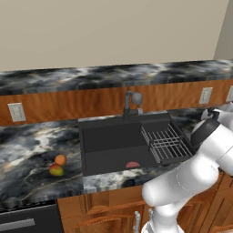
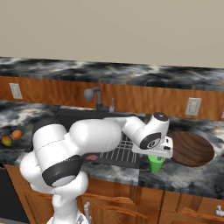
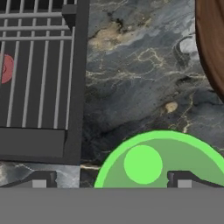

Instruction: Remove the mango and tangerine from the sink. Then move the bowl and cup from the counter to the sink for washing.

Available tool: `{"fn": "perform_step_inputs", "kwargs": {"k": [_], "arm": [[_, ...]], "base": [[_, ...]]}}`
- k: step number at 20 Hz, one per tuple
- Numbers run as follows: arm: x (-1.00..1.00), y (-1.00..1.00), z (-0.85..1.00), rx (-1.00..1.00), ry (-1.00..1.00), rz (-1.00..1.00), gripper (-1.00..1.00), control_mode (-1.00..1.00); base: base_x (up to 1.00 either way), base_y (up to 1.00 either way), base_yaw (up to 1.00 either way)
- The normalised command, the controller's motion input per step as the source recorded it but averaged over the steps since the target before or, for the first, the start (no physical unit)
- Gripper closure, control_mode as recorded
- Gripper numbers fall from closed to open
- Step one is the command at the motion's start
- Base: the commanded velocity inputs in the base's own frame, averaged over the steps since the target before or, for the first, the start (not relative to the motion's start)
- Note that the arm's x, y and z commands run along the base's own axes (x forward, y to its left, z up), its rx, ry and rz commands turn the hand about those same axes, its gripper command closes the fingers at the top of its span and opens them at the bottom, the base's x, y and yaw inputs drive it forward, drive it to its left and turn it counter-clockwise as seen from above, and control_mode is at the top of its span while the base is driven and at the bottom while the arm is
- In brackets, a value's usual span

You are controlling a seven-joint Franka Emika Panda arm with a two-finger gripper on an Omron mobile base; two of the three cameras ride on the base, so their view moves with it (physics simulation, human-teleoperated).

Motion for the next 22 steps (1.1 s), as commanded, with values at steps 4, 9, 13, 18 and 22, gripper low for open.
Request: {"fn": "perform_step_inputs", "kwargs": {"k": [4,9,13,18,22], "arm": [[0.07,-0.04,-0.10,0.00,0.00,0.00,-1.00,-1.00],[0.01,-0.01,-0.11,0.00,0.00,0.00,1.00,-1.00],[-0.01,0.00,-0.11,0.00,0.00,0.00,1.00,-1.00],[0.00,0.00,-0.14,0.00,0.00,0.00,1.00,-1.00],[0.00,0.00,-0.05,0.00,0.00,0.00,1.00,-1.00]], "base": [[0.00,0.00,0.00],[0.00,0.00,0.00],[0.00,0.00,0.00],[0.00,0.00,0.00],[0.00,0.00,0.00]]}}
